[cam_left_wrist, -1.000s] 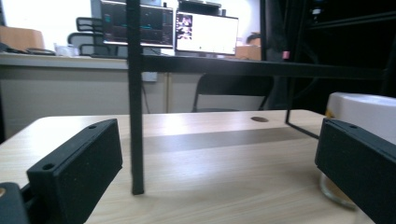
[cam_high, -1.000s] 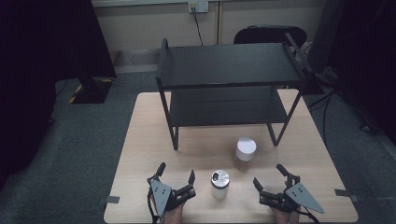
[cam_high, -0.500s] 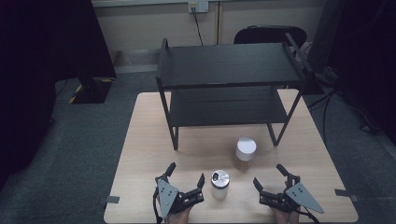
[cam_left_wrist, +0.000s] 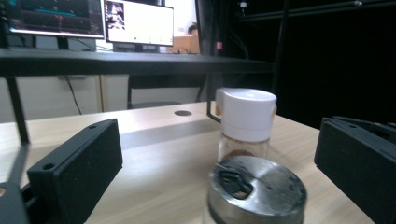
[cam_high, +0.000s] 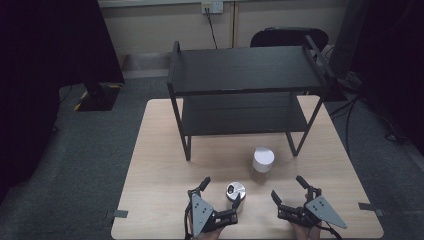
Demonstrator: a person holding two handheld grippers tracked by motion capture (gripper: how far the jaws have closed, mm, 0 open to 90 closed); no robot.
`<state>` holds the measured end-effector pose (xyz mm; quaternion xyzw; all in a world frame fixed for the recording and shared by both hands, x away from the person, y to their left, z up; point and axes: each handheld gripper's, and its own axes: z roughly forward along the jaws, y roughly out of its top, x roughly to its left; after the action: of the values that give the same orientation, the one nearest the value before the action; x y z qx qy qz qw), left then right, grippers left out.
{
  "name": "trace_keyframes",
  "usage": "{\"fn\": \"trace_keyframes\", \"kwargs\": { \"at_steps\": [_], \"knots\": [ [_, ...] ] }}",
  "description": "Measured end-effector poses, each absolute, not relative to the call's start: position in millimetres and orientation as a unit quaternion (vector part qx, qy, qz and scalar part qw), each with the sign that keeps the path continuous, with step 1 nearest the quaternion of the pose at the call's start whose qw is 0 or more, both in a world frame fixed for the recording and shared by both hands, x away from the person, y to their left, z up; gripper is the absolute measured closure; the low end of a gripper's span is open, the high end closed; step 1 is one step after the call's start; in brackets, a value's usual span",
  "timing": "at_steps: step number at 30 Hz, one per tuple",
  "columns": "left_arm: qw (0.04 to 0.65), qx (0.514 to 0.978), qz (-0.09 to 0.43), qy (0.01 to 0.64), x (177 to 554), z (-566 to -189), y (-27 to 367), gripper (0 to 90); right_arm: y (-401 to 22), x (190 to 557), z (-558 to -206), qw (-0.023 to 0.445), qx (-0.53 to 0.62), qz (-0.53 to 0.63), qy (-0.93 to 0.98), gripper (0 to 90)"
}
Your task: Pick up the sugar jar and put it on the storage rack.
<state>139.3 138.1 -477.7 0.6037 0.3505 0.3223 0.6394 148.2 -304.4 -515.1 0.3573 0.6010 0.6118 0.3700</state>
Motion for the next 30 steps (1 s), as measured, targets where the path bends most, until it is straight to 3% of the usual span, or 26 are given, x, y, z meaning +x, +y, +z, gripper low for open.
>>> {"fn": "trace_keyframes", "kwargs": {
  "at_steps": [15, 23, 30],
  "knots": [
    [0.610, 0.651, 0.303, 0.335, 152, -490, 119, 11.6, -304, 148, -515, 0.370, 0.357, 0.612, 0.601, 1.7],
    [0.615, 0.649, 0.294, 0.337, 156, -493, 118, 27.0, -304, 148, -515, 0.370, 0.357, 0.612, 0.601, 1.7],
    [0.616, 0.647, 0.293, 0.342, 156, -495, 119, 34.6, -304, 148, -515, 0.370, 0.357, 0.612, 0.601, 1.7]
  ]
}}
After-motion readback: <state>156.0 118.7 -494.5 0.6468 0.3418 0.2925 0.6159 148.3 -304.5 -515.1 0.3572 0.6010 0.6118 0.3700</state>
